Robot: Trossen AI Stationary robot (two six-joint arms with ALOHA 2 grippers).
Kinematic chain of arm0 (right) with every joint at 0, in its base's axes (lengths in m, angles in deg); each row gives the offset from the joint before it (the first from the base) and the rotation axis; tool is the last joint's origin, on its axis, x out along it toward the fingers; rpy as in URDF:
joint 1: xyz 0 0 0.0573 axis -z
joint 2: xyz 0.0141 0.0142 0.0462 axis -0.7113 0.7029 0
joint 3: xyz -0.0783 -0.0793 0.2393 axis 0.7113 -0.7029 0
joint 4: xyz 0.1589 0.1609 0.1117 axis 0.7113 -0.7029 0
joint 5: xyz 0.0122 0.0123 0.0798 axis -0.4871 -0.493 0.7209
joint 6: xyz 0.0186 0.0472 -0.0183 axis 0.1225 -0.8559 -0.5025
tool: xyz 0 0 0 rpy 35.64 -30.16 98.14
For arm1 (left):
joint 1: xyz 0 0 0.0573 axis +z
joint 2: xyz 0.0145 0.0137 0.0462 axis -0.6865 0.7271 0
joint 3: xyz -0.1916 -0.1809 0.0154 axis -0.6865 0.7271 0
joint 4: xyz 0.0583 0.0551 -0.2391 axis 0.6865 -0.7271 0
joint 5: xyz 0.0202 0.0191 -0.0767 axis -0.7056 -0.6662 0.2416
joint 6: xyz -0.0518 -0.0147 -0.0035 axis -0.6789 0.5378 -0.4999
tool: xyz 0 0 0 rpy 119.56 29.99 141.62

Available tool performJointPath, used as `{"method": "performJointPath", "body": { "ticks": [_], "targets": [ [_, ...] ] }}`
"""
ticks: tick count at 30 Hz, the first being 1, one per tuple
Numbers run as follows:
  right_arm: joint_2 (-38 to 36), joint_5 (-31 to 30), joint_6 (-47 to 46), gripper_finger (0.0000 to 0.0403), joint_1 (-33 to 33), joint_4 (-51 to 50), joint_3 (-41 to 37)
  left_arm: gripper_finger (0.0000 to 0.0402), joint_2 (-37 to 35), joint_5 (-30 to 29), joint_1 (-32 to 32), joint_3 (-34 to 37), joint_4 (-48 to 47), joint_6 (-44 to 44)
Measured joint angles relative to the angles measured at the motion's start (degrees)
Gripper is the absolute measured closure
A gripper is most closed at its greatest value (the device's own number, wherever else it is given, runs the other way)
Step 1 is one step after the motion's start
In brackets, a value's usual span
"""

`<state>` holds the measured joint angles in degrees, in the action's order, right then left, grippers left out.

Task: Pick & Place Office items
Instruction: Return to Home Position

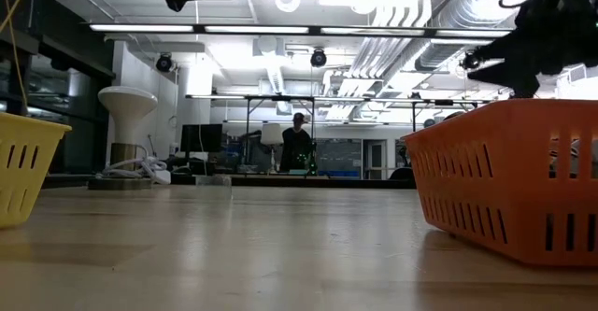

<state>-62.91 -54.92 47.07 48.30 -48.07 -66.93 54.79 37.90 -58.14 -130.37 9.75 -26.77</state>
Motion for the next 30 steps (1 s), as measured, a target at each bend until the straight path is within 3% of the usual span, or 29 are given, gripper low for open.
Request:
{"method": "performJointPath", "body": {
  "ticks": [6, 20, 28, 30],
  "targets": [
    [-1.76, 0.08, -1.56, 0.0193, -0.02, 7.74, -6.32, 0.0148, 0.00, 0.01, 0.00, 0.00, 0.01, -0.17],
    [-1.70, 0.87, -1.82, 0.0193, -2.63, 9.95, -6.90, 0.0148, 0.00, 0.20, 0.00, 0.00, 0.00, -0.37],
    [-1.70, -6.80, -0.71, 0.0193, -8.01, 12.30, -7.26, 0.0148, 0.00, 0.18, 0.00, -0.02, 0.00, -0.36],
    [-1.70, -7.07, -0.61, 0.0193, -9.29, 17.33, -9.04, 0.0148, 0.00, 0.18, 0.00, -0.02, 0.00, -0.37]
  ]
}}
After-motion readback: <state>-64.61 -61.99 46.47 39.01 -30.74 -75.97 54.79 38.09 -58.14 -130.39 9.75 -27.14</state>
